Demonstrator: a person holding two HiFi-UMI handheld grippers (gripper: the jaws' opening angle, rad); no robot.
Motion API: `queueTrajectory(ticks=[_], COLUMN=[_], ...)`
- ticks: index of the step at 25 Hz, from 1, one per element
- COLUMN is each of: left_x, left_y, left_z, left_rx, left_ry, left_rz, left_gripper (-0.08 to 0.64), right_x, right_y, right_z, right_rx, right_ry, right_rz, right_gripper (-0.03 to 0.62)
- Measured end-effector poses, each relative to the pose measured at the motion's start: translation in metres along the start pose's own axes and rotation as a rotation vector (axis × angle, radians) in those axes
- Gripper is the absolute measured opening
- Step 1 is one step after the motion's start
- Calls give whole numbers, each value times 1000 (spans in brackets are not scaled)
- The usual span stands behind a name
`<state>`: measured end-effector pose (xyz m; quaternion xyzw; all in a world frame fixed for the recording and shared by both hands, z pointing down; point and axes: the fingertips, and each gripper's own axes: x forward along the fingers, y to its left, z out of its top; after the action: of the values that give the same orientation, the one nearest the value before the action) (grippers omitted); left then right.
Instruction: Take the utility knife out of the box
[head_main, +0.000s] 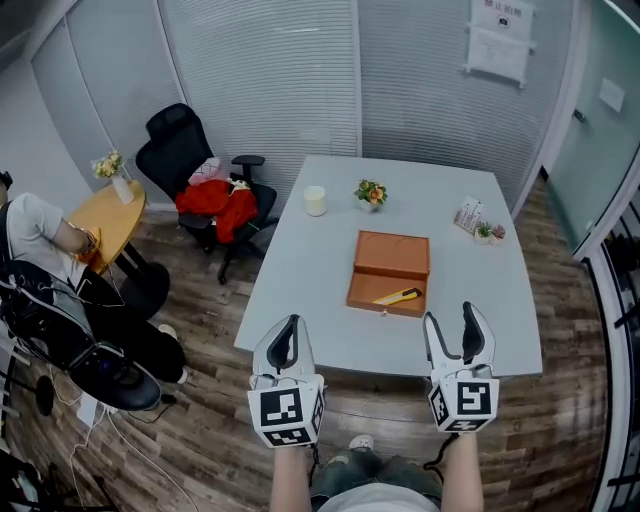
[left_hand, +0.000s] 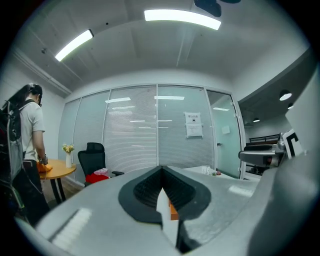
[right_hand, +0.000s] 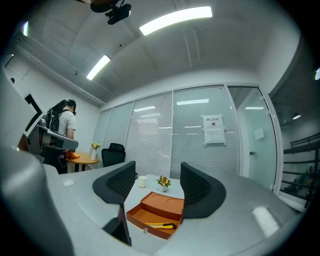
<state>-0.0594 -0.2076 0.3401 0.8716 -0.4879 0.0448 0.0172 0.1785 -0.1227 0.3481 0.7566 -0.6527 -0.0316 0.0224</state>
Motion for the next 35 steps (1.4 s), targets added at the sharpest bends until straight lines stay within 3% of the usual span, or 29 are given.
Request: queueTrajectory(ticks=[18, 35], left_x=[73, 166], left_y=[20, 21], left_z=[-41, -64], left_rx=[-22, -48], left_ry=[109, 199], left_rz=[33, 128], left_gripper=[0, 0], right_x=[84, 207], right_y=[-20, -44], right_z=[-50, -107], right_rx=[-14, -122], right_ry=[119, 270], right_rz=[9, 257], right_gripper=[308, 305])
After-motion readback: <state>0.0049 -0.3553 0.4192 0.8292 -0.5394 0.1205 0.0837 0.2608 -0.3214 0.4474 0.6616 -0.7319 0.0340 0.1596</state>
